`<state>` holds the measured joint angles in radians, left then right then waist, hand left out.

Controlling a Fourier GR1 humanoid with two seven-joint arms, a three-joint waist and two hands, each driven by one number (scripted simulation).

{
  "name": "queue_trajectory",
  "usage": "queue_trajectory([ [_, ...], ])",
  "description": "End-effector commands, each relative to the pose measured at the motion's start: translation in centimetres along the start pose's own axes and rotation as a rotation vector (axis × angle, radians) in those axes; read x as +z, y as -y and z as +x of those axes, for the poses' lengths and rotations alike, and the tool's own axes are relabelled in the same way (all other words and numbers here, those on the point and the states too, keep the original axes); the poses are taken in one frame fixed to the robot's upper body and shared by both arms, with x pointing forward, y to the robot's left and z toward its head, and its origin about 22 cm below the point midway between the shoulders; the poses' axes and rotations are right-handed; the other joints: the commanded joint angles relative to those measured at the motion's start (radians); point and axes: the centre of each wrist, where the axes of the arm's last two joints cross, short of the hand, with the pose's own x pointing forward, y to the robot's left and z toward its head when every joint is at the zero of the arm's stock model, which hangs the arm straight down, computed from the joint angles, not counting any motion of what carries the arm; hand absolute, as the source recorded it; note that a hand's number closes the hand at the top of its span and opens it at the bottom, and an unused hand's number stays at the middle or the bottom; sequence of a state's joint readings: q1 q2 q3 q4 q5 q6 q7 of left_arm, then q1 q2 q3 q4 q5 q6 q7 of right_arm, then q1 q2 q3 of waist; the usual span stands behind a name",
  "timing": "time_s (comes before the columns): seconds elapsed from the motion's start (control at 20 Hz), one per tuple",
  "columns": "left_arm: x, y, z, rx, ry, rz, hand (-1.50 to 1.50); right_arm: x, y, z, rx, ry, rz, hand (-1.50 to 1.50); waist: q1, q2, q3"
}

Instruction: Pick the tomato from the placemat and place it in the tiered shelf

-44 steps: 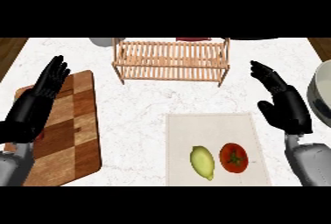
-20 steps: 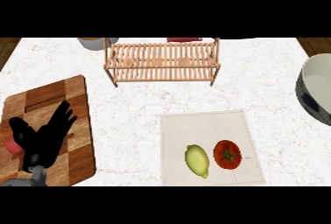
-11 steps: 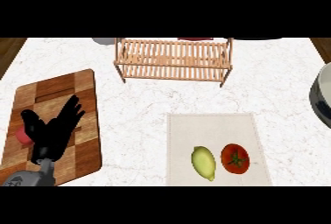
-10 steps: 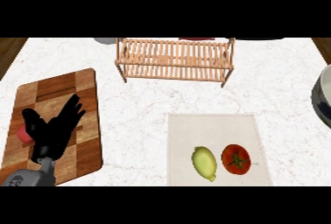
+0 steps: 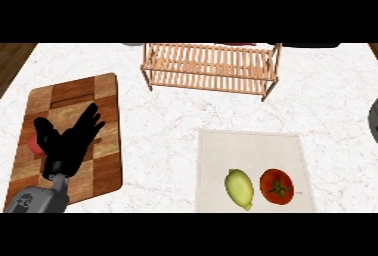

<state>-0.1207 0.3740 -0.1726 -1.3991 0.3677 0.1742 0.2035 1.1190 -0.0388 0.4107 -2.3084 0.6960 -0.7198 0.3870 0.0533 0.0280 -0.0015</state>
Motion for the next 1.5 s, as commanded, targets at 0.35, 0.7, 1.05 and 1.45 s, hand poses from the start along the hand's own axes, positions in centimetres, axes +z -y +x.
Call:
queue_trajectory([
  [0.35,0.2,0.8,-2.8,-0.009,-0.100,-0.006,0.00,-0.7,-1.9,3.5,0.195,-0.065,-0.011,-1.50,0.004,0.005,-0.005],
  [0.7,-0.1,-0.4,-2.0,0.000,-0.120,0.043,0.00,-0.8,-6.4,5.7,0.281,-0.088,-0.046,-1.50,-0.032,-0.015,-0.001],
  [1.05,0.4,-1.1,-2.2,0.004,-0.121,0.055,0.00,-1.8,-10.2,8.4,0.328,-0.101,-0.039,-1.50,-0.040,-0.021,0.000],
  [1.45,1.5,-1.0,-3.7,-0.001,-0.139,0.054,0.00,-3.2,-12.7,8.4,0.370,-0.142,-0.080,-1.50,-0.046,-0.024,0.001],
])
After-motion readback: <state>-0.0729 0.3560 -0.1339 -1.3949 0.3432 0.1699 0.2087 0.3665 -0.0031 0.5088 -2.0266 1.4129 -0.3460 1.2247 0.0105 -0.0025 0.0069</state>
